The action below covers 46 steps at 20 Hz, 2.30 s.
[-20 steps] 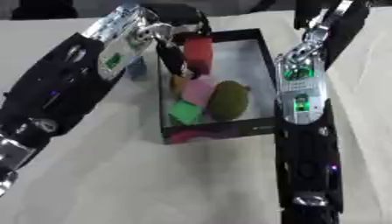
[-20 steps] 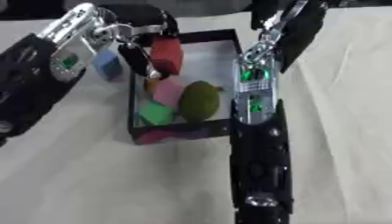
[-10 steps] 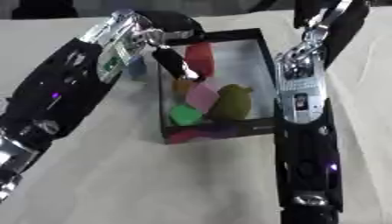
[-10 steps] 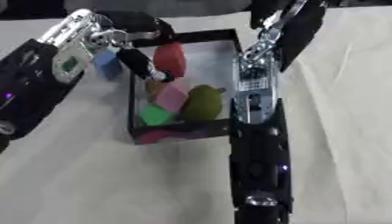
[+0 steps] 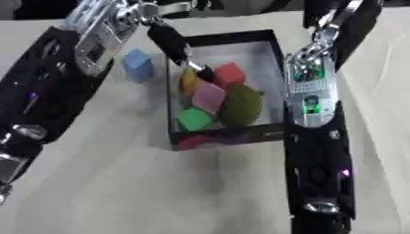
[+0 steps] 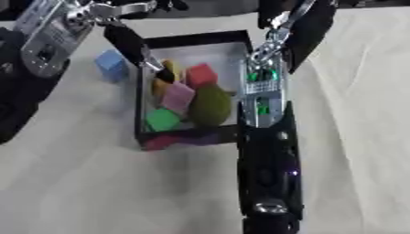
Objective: Pick up objects on the table and place them in the box.
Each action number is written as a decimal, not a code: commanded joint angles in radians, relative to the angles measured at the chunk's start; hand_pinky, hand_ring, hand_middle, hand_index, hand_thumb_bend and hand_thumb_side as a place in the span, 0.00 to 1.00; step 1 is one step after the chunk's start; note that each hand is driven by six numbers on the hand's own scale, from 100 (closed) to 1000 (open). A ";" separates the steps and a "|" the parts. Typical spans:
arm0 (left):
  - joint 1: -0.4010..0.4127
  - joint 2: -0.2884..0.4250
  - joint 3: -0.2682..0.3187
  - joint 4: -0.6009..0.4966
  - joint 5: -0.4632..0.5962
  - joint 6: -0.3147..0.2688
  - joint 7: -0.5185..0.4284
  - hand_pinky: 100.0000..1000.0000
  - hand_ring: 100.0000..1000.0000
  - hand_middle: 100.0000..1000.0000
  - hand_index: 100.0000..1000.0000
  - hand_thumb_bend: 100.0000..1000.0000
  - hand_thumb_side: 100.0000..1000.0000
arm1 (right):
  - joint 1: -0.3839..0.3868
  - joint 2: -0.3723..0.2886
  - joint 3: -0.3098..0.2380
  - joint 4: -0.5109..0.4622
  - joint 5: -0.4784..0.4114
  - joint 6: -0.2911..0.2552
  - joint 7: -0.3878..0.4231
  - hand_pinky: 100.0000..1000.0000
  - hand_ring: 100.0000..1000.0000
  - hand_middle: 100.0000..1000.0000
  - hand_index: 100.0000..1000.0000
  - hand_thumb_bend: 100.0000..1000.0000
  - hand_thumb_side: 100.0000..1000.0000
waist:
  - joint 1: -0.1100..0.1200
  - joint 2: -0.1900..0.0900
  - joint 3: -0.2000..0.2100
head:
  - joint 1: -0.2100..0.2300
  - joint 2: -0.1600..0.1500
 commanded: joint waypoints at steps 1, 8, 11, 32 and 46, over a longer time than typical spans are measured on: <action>-0.004 0.061 0.062 -0.069 0.075 0.052 0.007 0.79 0.85 0.83 0.92 0.78 0.59 | -0.024 -0.011 -0.001 -0.016 -0.002 0.003 -0.006 0.81 0.70 0.71 0.80 0.00 0.69 | -0.004 -0.013 0.006 | -0.011 0.005; 0.017 0.190 0.126 -0.058 0.154 0.089 0.002 0.81 0.86 0.84 0.92 0.73 0.50 | -0.037 -0.026 -0.008 -0.009 0.001 0.010 -0.009 0.81 0.70 0.71 0.80 0.00 0.68 | -0.006 -0.016 0.021 | -0.036 0.005; 0.031 0.236 0.127 -0.030 0.161 0.045 -0.047 0.82 0.87 0.84 0.93 0.75 0.46 | -0.048 -0.030 -0.012 -0.003 0.002 0.015 -0.010 0.81 0.70 0.71 0.80 0.00 0.68 | -0.011 -0.015 0.024 | -0.056 0.005; 0.003 0.167 0.107 0.274 -0.074 0.130 -0.042 0.80 0.83 0.76 0.85 0.90 0.48 | -0.081 -0.035 -0.016 0.032 -0.014 0.024 -0.024 0.81 0.70 0.71 0.80 0.00 0.68 | -0.022 0.009 0.012 | -0.060 -0.027; -0.013 0.104 0.112 0.399 -0.194 0.139 -0.005 0.79 0.79 0.67 0.78 0.96 0.59 | -0.078 -0.034 -0.015 0.033 -0.027 0.022 -0.029 0.81 0.70 0.71 0.80 0.00 0.69 | -0.019 0.019 0.000 | -0.057 -0.034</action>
